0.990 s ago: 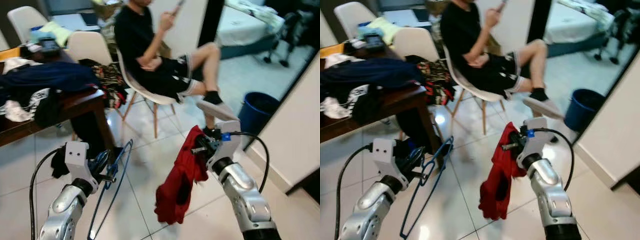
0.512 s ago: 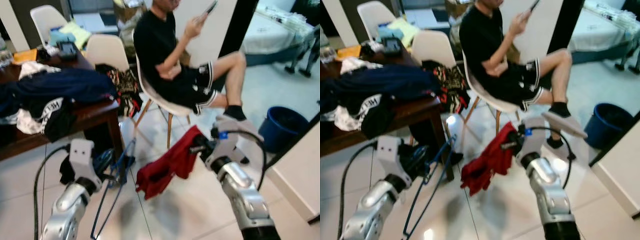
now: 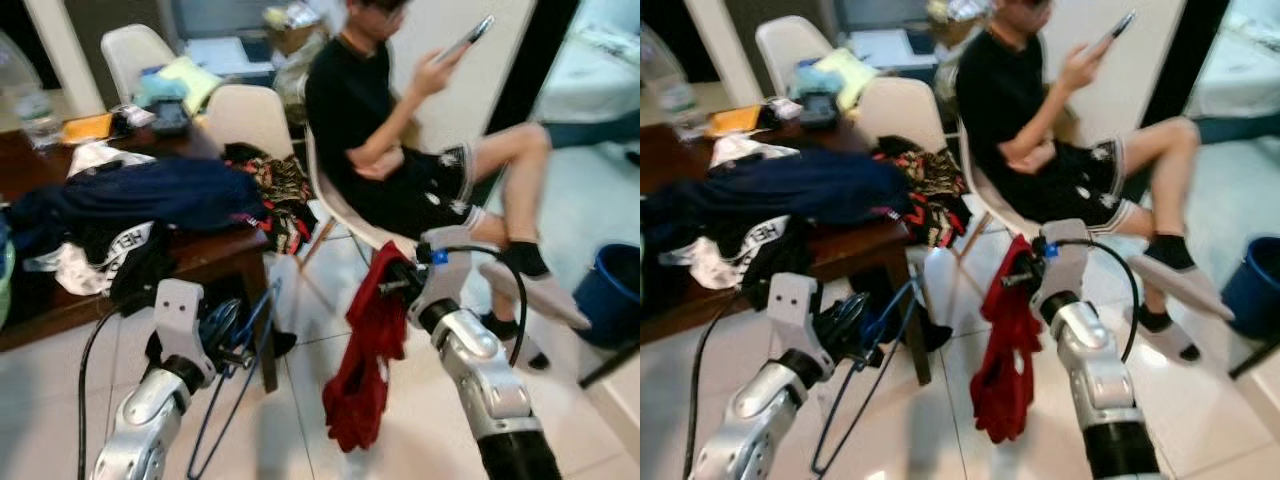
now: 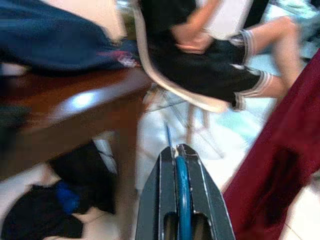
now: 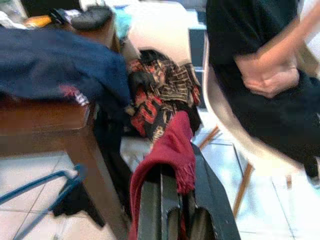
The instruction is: Hang hanger
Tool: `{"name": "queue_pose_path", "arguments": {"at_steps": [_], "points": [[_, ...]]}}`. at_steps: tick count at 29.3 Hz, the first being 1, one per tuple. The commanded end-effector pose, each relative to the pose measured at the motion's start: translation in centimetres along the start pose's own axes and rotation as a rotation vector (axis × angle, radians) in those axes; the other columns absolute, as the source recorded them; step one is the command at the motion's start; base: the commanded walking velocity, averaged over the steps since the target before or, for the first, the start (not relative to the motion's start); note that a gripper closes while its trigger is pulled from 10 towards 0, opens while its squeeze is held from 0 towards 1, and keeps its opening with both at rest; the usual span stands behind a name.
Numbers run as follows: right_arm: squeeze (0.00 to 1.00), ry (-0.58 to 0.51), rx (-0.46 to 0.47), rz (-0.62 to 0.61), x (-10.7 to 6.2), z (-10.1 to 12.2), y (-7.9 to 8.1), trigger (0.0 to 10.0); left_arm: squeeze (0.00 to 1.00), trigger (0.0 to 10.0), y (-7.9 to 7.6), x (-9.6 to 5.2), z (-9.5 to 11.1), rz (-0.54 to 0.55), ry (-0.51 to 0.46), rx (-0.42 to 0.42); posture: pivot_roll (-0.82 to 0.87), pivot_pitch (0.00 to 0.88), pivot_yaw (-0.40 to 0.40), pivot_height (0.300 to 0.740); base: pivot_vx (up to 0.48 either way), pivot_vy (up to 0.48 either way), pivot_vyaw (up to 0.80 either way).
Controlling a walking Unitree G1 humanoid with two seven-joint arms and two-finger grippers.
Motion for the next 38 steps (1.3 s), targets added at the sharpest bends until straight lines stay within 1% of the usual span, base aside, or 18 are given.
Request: {"name": "queue_pose_path", "arguments": {"at_steps": [1, 5, 6, 8, 9, 10, 15, 16, 17, 19, 20, 22, 23, 26, 29, 30, 34, 38], "points": [[0.00, -0.047, -0.032, -0.019, 1.0, 1.5, -0.2, 10.0, 0.00, 10.0, -0.1, -0.5, -0.5, 0.026, 0.036, 0.043, 0.17, 0.088, -0.069, 0.740, 0.356, 0.000, 0.80], [0.00, -0.053, -0.042, -0.034, 1.3, 1.8, -0.5, 10.0, 0.00, 10.0, -0.3, -0.5, -0.5, 0.027, 0.044, 0.052, 0.17, 0.088, -0.069, 0.740, 0.356, 0.000, 0.80], [0.00, -0.083, -0.057, -0.037, 2.1, 3.1, -0.7, 10.0, 0.00, 10.0, -0.9, -0.8, -0.6, 0.021, 0.062, 0.058, 0.18, 0.090, -0.070, 0.740, 0.341, 0.000, 0.80], [0.00, -0.083, -0.057, -0.037, 2.1, 3.1, -0.7, 10.0, 0.00, 10.0, -0.9, -0.8, -0.6, 0.021, 0.062, 0.058, 0.18, 0.090, -0.070, 0.740, 0.341, 0.000, 0.80], [0.00, -0.107, -0.065, -0.036, 2.8, 4.0, -0.7, 10.0, 0.00, 10.0, -1.4, -0.9, -0.7, 0.018, 0.075, 0.059, 0.18, 0.089, -0.070, 0.740, 0.330, 0.000, 0.80], [0.00, -0.179, -0.095, 0.011, 4.5, 6.8, 0.6, 10.0, 0.00, 10.0, -2.1, -1.4, -1.4, 0.036, 0.129, 0.056, 0.20, 0.090, -0.074, 0.740, 0.300, 0.000, 0.80], [0.00, -0.207, -0.104, 0.035, 5.0, 7.8, 1.3, 10.0, 0.00, 10.0, -2.2, -1.6, -1.5, 0.044, 0.139, 0.052, 0.20, 0.090, -0.074, 0.740, 0.299, 0.000, 0.80], [0.00, -0.257, -0.112, 0.059, 5.6, 9.5, 2.1, 10.0, 0.00, 10.0, -2.4, -1.8, -1.6, 0.050, 0.145, 0.046, 0.22, 0.089, -0.081, 0.740, 0.266, 0.000, 0.80], [0.00, -0.257, -0.112, 0.059, 5.6, 9.5, 2.1, 10.0, 0.00, 10.0, -2.4, -1.8, -1.6, 0.050, 0.145, 0.046, 0.22, 0.089, -0.081, 0.740, 0.266, 0.000, 0.80], [0.00, -0.379, -0.119, 0.074, 6.5, 13.9, 2.8, 10.0, 0.00, 10.0, -2.8, -1.9, -1.7, 0.046, 0.151, 0.021, 0.23, 0.087, -0.083, 0.740, 0.000, 0.000, 0.80], [0.00, -0.379, -0.119, 0.074, 6.5, 13.9, 2.8, 10.0, 0.00, 10.0, -2.8, -1.9, -1.7, 0.046, 0.151, 0.021, 0.23, 0.087, -0.083, 0.740, 0.000, 0.000, 0.80], [0.00, -0.477, -0.121, 0.077, 6.9, 17.9, 3.0, 10.0, 0.00, 10.0, -3.6, -2.0, -1.5, 0.004, 0.139, -0.007, 0.23, 0.084, -0.086, 0.740, 0.000, 0.000, 0.80], [0.00, -0.517, -0.115, 0.088, 6.9, 19.5, 3.2, 10.0, 0.00, 10.0, -4.3, -1.9, -1.2, -0.032, 0.127, -0.020, 0.23, 0.083, -0.089, 0.740, 0.000, 0.000, 0.80], [0.00, -0.548, -0.106, 0.104, 7.0, 20.6, 3.4, 10.0, 0.00, 10.0, -4.9, -2.0, -1.0, -0.059, 0.120, -0.029, 0.23, 0.083, -0.090, 0.740, 0.000, 0.000, 0.80], [0.00, -0.641, -0.080, 0.195, 6.7, 23.3, 5.3, 10.0, 0.00, 10.0, -5.6, -2.1, -0.9, -0.087, 0.130, -0.026, 0.23, 0.083, -0.090, 0.740, 0.000, 0.000, 0.80], [0.00, -0.641, -0.080, 0.195, 6.7, 23.3, 5.3, 10.0, 0.00, 10.0, -5.6, -2.1, -0.9, -0.087, 0.130, -0.026, 0.23, 0.083, -0.090, 0.740, 0.000, 0.000, 0.80], [0.00, -0.763, 0.010, 0.353, 5.5, 26.4, 8.3, 10.0, 0.00, 10.0, -5.5, -2.1, -1.1, -0.076, 0.143, -0.032, 0.23, 0.083, -0.091, 0.740, 0.000, 0.000, 0.80], [0.00, -0.820, 0.108, 0.421, 4.8, 27.9, 8.9, 10.0, 0.00, 10.0, -5.5, -2.0, -1.1, -0.076, 0.145, -0.030, 0.23, 0.084, -0.092, 0.740, 0.000, 0.000, 0.80]]}}
Point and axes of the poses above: a point about 5 cm out from each wrist's last joint towards the gripper, its own x axis pointing out of the wrist towards the gripper, its own z axis along the axis of the wrist's last joint, y = z × x, the point moved 3 cm from there along x, pointing out of the wrist towards the gripper, and after that the axes turned 4 degrees about -x, right-handed, at the moved point
